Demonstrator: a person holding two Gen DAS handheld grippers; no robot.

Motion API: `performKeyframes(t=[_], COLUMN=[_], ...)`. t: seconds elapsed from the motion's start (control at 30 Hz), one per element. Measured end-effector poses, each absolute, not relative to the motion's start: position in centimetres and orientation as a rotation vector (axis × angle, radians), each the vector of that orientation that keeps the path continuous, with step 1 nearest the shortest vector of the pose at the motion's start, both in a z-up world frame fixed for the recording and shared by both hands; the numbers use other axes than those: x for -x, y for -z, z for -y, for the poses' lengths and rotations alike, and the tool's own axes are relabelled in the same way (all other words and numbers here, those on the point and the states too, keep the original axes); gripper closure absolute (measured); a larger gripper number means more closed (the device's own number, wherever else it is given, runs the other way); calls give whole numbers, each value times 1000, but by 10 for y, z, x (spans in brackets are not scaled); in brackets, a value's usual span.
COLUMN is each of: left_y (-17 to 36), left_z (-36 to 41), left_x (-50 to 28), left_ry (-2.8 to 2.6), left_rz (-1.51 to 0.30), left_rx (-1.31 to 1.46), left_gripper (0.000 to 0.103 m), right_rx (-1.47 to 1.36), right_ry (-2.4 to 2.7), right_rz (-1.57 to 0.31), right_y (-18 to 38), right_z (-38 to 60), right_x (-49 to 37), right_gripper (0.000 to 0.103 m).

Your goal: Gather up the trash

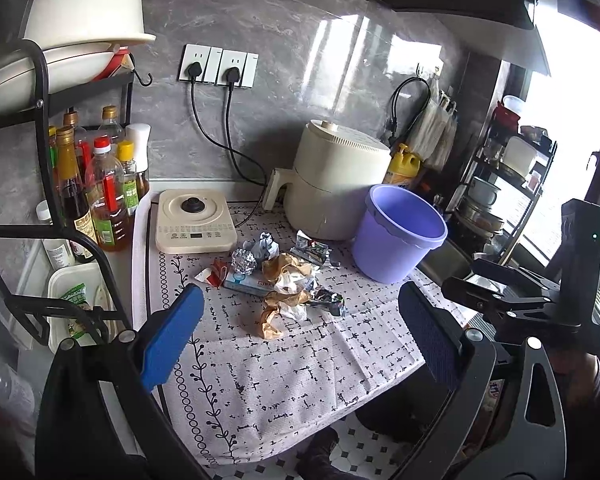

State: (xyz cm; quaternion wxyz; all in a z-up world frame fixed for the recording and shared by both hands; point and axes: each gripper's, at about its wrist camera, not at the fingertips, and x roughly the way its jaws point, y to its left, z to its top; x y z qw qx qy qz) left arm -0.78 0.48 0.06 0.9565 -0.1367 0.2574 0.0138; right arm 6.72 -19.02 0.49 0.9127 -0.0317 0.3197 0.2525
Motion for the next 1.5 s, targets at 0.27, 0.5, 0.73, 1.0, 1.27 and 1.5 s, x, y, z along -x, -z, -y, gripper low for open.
performKeyframes(t=[0.27, 0.5, 0.73, 1.0, 1.27, 1.5], left_y=[-2, -1, 0, 0, 2, 10], left_z=[-3, -1, 4, 6, 7, 8], left_x=[11, 10, 8, 6, 2, -13], left_ry=[-20, -10, 2, -4, -16, -31], left_rz=[-521, -520, -518, -524, -531, -554], left_rx=[283, 281, 275, 267, 267, 264], left_gripper=[6, 6, 6, 6, 6, 6], right_rx=[66, 68, 72, 59, 45, 43], right_ry=[-506, -498, -485, -480, -482, -497], right_rz=[-659, -662, -662, -659, -668, -684], right_y=[-4, -6, -6, -5, 0, 7], right_z=[194, 196, 200, 205, 207, 209], right_x=[-62, -61, -59, -62, -71, -87], right_gripper=[8, 8, 8, 8, 8, 8])
